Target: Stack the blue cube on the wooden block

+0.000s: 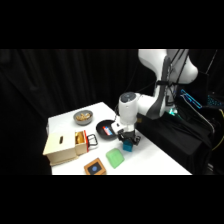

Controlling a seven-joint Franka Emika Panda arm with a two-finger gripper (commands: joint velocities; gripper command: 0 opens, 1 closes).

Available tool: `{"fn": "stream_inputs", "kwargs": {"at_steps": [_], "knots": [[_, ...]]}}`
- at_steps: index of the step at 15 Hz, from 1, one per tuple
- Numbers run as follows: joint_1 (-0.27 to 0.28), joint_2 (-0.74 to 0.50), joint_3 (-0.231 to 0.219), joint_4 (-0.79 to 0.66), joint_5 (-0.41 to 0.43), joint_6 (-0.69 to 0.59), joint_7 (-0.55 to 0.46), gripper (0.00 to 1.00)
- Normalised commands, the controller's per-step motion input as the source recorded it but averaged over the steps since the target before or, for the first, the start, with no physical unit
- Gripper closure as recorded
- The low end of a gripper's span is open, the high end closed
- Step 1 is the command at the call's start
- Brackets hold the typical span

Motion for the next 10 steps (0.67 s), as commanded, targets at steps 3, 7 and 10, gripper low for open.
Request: {"fn": "stream_inputs", "kwargs": {"at_steps": [3,7,10], "knots": [[0.082,-0.13,-0.056,0.01,-0.176,-0.06,0.25,0.75],[0.137,-0.25,-0.076,0.01,-0.166,-0.31,0.28,0.76],[0.123,-0.33,-0.044,0.03,-0.117,-0.44,0.26,0.76]]}}
